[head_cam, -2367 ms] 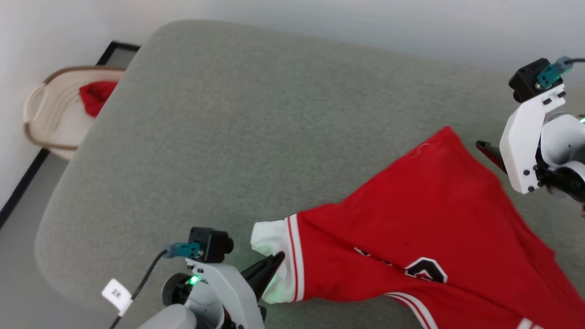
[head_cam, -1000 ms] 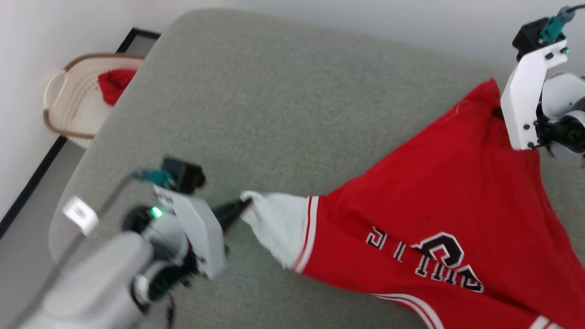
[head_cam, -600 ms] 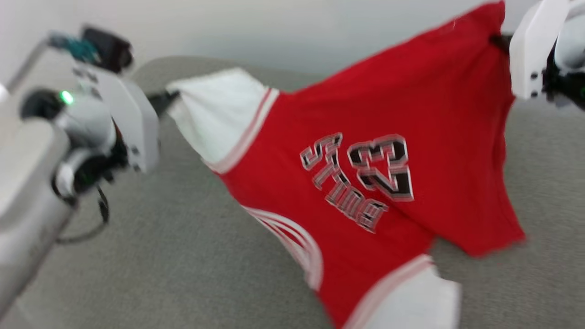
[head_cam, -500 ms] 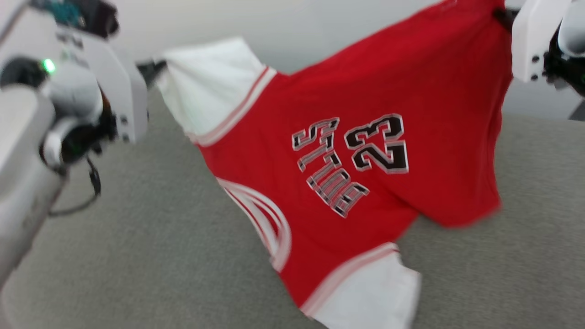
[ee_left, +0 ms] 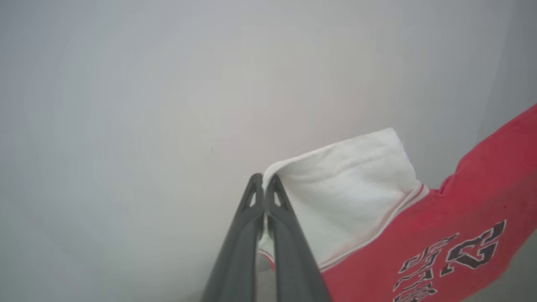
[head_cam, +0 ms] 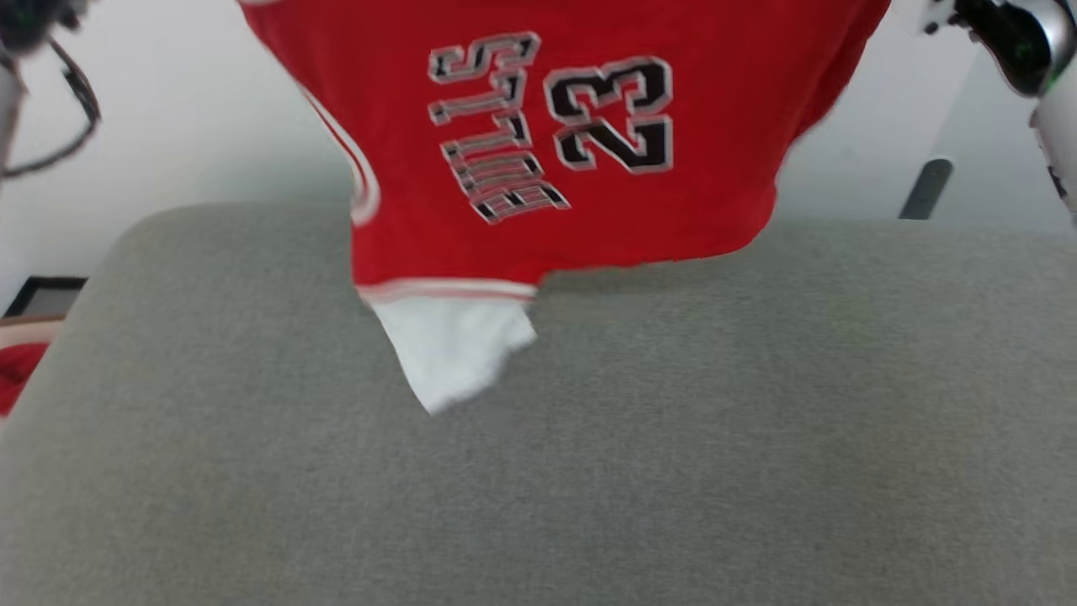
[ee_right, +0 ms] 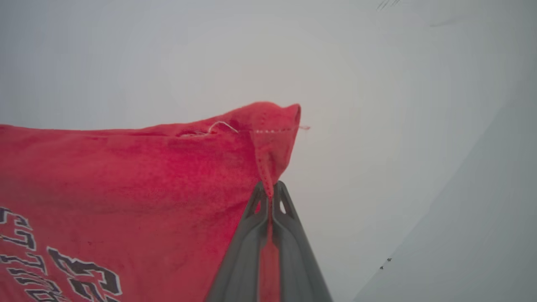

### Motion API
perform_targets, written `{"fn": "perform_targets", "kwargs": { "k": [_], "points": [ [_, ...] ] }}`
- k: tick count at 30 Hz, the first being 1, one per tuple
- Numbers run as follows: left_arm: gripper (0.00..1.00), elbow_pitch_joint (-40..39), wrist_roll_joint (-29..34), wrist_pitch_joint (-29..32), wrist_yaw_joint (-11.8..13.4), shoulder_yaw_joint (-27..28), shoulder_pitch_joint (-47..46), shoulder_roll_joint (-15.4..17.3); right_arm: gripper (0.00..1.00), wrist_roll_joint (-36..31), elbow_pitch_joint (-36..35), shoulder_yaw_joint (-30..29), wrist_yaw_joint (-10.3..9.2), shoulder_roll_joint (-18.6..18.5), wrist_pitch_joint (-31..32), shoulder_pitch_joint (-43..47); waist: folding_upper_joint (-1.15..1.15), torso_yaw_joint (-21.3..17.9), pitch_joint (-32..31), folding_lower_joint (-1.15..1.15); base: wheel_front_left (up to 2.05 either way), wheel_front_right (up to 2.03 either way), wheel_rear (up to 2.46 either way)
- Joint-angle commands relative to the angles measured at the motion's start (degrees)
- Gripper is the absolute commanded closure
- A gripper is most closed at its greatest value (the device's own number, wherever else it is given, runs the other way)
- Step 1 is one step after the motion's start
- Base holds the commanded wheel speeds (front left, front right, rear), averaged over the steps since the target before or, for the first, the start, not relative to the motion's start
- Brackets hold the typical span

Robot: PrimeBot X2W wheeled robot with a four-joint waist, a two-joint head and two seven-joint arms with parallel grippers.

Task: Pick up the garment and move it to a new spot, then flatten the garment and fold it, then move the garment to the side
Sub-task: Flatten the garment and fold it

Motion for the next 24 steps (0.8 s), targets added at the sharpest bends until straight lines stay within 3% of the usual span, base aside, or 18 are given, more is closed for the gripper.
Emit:
{"fn": "perform_targets", "kwargs": {
  "k": [1, 12, 17, 24],
  "points": [
    [1.0, 2.48, 0.89, -1.34, -0.44, -0.15, -2.28, -0.75, 1.0, -0.54, 1.21, -0.65, -0.06, 1.03, -1.17, -1.25, 0.0, -2.1, -0.7, 0.0, 0.0, 0.0, 0.0],
    [1.0, 11.11, 2.58, -9.33, -2.06, -1.96, -11.79, -3.34, 1.0, -0.16, 4.63, -2.2, -0.06, 3.35, -3.01, -4.91, 0.0, -3.87, 2.47, 0.0, 0.0, 0.0, 0.0],
    [1.0, 11.8, 1.96, -11.21, -2.11, -3.14, -16.11, -2.98, 1.0, -0.14, 4.38, -2.91, -0.06, 2.46, -3.55, -8.3, 0.0, -4.35, 9.06, 0.0, 0.0, 0.0, 0.0],
    [1.0, 11.07, 2.08, -14.47, -2.13, -4.43, -24.15, -1.23, 1.0, -2.8, 5.4, -4.68, -0.06, 1.49, -7.67, -15.47, 0.0, -4.72, 22.92, 0.0, 0.0, 0.0, 0.0]
  ]
}}
